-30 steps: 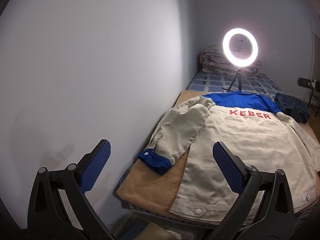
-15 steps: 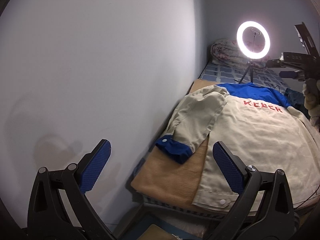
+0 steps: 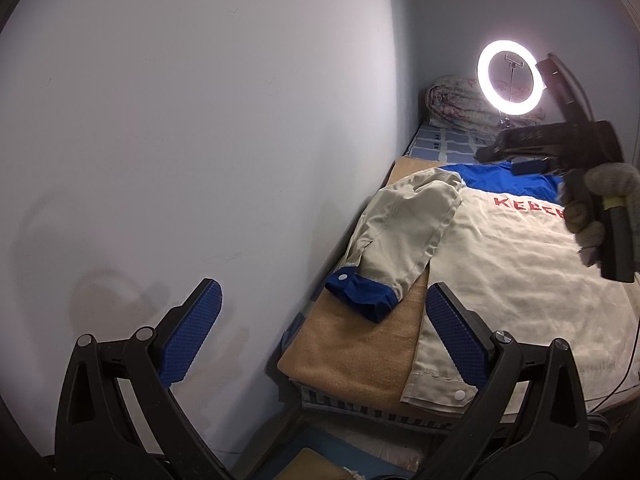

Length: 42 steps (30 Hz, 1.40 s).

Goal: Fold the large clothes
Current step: 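Move the right tool toward the blue-cuffed sleeve beside the blanket edge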

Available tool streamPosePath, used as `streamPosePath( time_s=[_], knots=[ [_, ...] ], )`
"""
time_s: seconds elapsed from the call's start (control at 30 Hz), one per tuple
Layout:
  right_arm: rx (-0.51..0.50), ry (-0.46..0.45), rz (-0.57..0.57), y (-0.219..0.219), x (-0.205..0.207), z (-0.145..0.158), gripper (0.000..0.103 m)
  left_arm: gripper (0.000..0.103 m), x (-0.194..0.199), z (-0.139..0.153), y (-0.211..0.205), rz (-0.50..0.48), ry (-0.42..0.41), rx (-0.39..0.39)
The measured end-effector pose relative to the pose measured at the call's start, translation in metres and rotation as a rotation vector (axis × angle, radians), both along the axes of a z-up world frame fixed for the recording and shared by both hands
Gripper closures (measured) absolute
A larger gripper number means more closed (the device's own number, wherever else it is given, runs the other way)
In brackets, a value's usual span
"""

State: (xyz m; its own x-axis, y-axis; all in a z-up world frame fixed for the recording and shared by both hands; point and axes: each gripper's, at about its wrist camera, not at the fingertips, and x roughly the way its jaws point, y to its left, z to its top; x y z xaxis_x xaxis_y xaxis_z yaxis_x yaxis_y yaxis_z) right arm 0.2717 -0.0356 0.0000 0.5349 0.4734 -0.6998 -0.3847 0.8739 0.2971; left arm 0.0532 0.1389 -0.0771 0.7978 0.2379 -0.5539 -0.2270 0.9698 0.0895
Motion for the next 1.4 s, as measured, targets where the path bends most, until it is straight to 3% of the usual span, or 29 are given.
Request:
streamPosePath(
  time_s=[0.27, 0.4, 0.67, 1.0, 1.4],
  knots=[
    [-0.016, 0.139, 0.034, 0.041, 0.018, -0.057, 0.033, 0.000, 0.002, -0.007, 0.008, 0.013, 0.022, 0.000],
    [-0.090, 0.115, -0.008, 0.051, 0.010, -0.065, 0.037, 0.000, 0.002, -0.007, 0.006, 0.013, 0.024, 0.015],
    [-0.230, -0.059, -0.144, 0.049, -0.032, -0.021, 0.036, 0.000, -0.001, -0.001, 0.000, -0.003, 0.011, 0.013],
    [-0.248, -0.233, -0.201, 0.032, -0.089, 0.041, 0.027, 0.000, -0.003, 0.016, -0.025, -0.047, -0.010, 0.003],
    [-0.250, -0.331, -0.245, 0.000, -0.139, 0.070, 0.019, 0.000, -0.004, 0.033, -0.052, -0.060, 0.002, 0.008]
  ],
)
